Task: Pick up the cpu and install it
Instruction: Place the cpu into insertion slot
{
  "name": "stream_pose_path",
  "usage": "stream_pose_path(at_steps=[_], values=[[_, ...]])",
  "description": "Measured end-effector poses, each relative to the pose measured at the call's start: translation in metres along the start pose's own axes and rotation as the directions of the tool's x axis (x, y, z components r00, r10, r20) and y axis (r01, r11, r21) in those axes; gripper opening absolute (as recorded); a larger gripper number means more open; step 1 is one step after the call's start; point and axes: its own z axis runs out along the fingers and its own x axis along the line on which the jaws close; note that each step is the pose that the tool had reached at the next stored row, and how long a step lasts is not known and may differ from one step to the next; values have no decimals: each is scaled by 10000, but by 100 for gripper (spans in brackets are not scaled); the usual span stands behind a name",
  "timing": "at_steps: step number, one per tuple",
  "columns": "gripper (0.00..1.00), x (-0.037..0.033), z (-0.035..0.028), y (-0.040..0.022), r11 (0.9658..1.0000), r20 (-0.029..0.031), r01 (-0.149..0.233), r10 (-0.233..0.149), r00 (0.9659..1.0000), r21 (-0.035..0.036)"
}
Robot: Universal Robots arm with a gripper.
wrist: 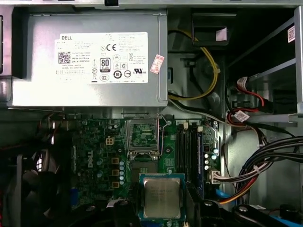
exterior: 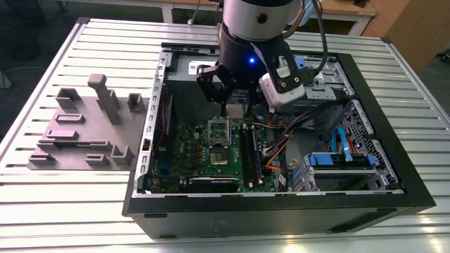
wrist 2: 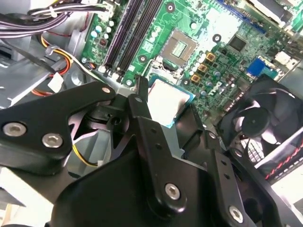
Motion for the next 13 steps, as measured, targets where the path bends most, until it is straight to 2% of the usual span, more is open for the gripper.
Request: stream_pose_path(at_steps=[1, 4, 8, 13], values=[[47, 0, 9, -4, 10000, 1, -5, 5, 10000, 26], [47, 4, 57, -7, 10000, -1, 9, -9, 10000, 35], [47, 2, 130, -10, 9994, -15, 347, -347, 9994, 35], [47, 53, 219, -35, 9994, -16, 344, -344, 9994, 35]])
